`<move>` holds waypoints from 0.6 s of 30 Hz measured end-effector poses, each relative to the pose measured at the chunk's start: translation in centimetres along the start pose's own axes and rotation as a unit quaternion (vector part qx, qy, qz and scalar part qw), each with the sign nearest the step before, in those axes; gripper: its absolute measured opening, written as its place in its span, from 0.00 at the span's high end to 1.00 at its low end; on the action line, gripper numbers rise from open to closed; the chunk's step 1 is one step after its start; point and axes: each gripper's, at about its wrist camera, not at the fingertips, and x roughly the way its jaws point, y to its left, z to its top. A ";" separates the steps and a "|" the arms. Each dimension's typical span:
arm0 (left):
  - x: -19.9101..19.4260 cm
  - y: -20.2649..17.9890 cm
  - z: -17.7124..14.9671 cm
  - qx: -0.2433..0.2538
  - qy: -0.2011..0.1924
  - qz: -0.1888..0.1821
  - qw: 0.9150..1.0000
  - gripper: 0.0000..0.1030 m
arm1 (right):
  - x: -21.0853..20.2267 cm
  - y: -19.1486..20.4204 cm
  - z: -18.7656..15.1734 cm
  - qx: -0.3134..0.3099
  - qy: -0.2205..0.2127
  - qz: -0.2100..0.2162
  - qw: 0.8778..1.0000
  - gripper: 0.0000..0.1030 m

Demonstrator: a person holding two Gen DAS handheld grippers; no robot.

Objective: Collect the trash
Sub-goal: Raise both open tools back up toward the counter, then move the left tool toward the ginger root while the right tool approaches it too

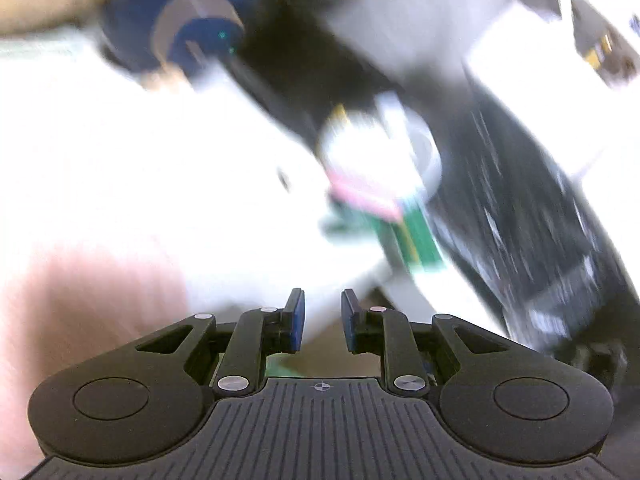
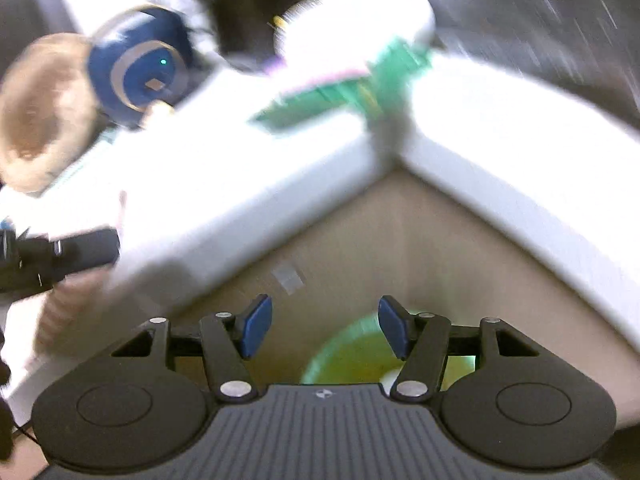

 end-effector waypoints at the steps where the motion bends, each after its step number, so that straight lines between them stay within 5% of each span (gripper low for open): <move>1: -0.9 0.4 1.1 0.001 -0.025 0.021 0.999 0.78 | -0.1 1.0 1.0 -0.015 -0.013 0.004 1.000 0.39; 5: -1.6 4.1 4.0 0.013 -0.093 0.118 0.988 0.78 | 2.4 5.5 6.2 -0.074 -0.044 0.029 0.996 0.36; 8: -0.8 7.5 4.8 0.000 -0.105 0.107 0.989 0.78 | 5.7 10.5 10.0 -0.151 -0.050 0.046 0.986 0.32; 12: 0.8 11.4 4.3 -0.037 -0.075 0.087 0.993 0.78 | 11.9 17.3 13.9 -0.250 -0.064 0.015 0.966 0.32; 18: 1.2 15.4 4.0 -0.091 -0.051 0.081 0.991 0.81 | 21.5 22.6 19.5 -0.205 -0.033 0.061 0.976 0.32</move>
